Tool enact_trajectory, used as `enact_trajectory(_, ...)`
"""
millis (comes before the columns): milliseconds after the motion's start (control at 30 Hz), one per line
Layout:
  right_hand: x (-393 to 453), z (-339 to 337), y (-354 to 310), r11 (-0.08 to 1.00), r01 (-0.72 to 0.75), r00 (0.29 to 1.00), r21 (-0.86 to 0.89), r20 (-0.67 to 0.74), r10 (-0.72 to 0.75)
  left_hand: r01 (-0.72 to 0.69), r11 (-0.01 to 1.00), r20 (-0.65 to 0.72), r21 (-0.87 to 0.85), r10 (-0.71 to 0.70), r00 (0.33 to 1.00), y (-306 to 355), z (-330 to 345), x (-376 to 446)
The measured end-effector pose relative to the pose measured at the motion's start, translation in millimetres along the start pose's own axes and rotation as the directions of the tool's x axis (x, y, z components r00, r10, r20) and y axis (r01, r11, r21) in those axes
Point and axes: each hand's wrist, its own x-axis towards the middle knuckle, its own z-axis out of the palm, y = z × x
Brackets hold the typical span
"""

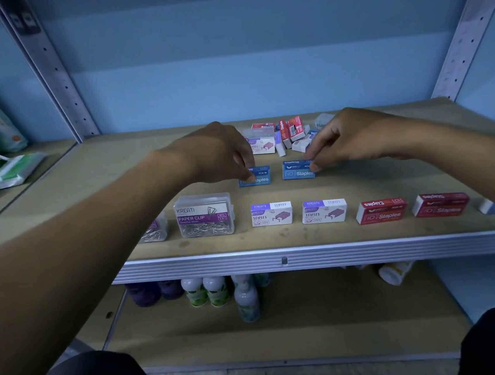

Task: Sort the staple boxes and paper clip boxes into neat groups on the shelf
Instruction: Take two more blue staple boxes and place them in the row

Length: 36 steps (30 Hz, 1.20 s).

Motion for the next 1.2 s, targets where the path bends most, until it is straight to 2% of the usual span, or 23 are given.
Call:
enact_trajectory(167, 0, -3, -7, 1.000, 0.017, 1.000, -0.019, 0.023, -0.017, -0.021, 0.997, 0.007, -0.070, 0.021, 1.000, -1, -2, 1)
enact_trajectory(433, 6, 4, -17, 0.994, 0.028, 0.999, 0.109, 0.044, -0.033, -0.070, 0.993, 0.014, -0.090, 0.072, 0.997, 5, -4, 3)
enact_trajectory(800, 8, 3, -10, 0.999, 0.025, 0.999, 0.020, -0.045, -0.024, -0.074, 0.996, -0.020, -0.044, 0.073, 0.997, 20, 0, 8)
enact_trajectory(1200, -51, -52, 35, 0.999, -0.027, 0.995, 0.025, -0.090, 0.029, -0.176, 0.983, -0.083, -0.045, 0.172, 0.982, 95, -5, 36)
